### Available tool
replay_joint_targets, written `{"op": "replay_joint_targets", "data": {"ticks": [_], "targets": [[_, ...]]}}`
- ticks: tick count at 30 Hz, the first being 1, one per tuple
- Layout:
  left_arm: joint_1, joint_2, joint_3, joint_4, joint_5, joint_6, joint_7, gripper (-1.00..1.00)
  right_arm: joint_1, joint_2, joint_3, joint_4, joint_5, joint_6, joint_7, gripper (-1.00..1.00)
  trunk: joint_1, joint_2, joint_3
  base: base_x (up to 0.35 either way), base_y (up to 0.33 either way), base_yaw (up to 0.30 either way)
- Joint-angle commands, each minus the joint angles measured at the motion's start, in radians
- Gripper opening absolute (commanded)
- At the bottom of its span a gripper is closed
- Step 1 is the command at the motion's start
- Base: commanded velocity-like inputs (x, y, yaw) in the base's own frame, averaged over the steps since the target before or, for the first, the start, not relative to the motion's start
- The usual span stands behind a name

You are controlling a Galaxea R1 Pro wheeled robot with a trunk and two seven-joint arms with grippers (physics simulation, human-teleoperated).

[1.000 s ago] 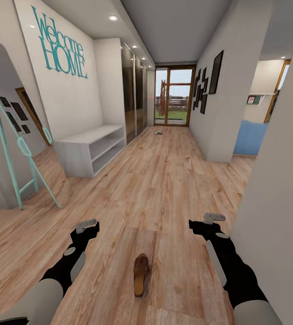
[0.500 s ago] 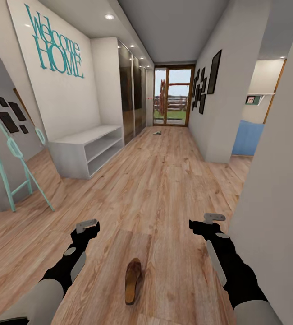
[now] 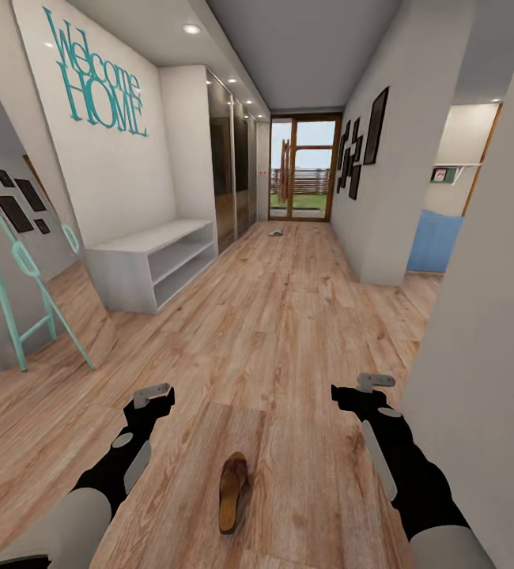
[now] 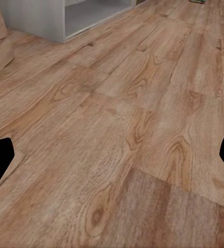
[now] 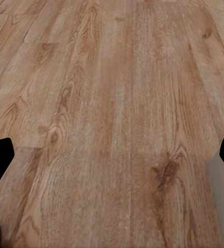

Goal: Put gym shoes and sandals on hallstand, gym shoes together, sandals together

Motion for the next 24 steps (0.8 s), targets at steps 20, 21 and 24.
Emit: {"op": "replay_joint_targets", "data": {"ticks": [20,21,24], "targets": [[0.001,-0.086,-0.070,0.115,-0.043,-0.088,0.004,1.00,0.000,0.001,-0.001,-0.003,-0.006,0.004,-0.007,1.00,0.000,0.000,-0.001,0.020,0.000,0.000],[0.001,-0.088,-0.072,0.121,-0.046,-0.098,0.004,1.00,0.000,0.001,-0.001,-0.003,-0.006,0.004,-0.007,1.00,0.000,0.000,-0.001,0.000,0.000,-0.034],[0.001,-0.089,-0.076,0.128,-0.049,-0.111,0.004,1.00,0.000,0.001,-0.001,-0.003,-0.007,0.004,-0.007,1.00,0.000,0.000,-0.003,0.000,0.000,-0.108]]}}
